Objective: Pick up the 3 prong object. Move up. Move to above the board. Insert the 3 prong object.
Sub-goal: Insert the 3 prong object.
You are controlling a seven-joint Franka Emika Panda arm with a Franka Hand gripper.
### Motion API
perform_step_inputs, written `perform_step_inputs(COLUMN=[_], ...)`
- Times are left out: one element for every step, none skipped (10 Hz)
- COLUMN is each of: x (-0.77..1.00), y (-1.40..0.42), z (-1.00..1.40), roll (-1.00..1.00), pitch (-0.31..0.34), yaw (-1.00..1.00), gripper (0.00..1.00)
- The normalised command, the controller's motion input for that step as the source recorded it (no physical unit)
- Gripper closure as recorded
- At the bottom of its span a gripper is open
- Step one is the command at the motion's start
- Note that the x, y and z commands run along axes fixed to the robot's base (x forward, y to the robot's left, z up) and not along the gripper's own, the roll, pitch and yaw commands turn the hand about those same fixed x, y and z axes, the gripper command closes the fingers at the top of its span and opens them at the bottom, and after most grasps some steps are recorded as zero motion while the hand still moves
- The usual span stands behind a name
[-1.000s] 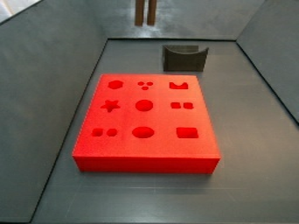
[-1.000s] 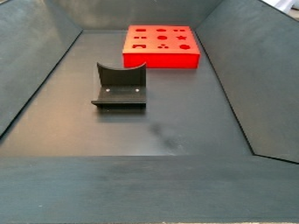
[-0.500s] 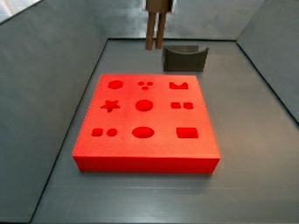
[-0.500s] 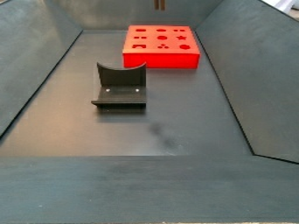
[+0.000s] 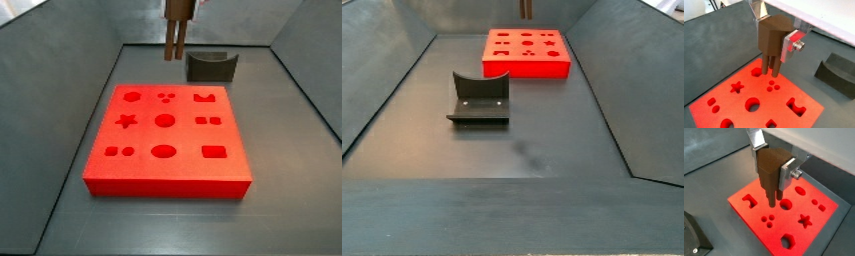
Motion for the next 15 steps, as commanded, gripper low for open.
perform_step_inputs(x=[0.00, 0.00, 0.00, 0.00, 0.00, 0.00, 0.00, 0.00, 0.00, 0.00, 0.02, 0.01, 0.00, 0.00, 0.00], y=[0.05, 0.03, 0.00, 0.00, 0.00, 0.06, 0.16, 0.07, 0.03, 0.00, 0.00, 0.00, 0.00, 0.00, 0.00], z=[-0.31, -0.14, -0.03, -0.05, -0.10, -0.23, -0.28, -0.28, -0.28, -0.30, -0.37, -0.39, -0.35, 0.00, -0.03], roll=[0.00, -0.04, 0.00, 0.00, 0.00, -0.01, -0.07, -0.03, -0.01, 0.00, 0.00, 0.00, 0.00, 0.00, 0.00], pitch=[0.000, 0.000, 0.000, 0.000, 0.000, 0.000, 0.000, 0.000, 0.000, -0.017, -0.041, -0.051, -0.051, -0.064, 0.000], yaw=[-0.48, -0.34, 0.00, 0.00, 0.00, -0.45, -0.71, -0.75, -0.76, -0.85, -0.97, -1.00, -1.00, -0.12, 0.00], gripper=[1.00, 1.00, 1.00, 1.00, 1.00, 1.00, 1.00, 1.00, 1.00, 1.00, 1.00, 1.00, 1.00, 1.00, 1.00])
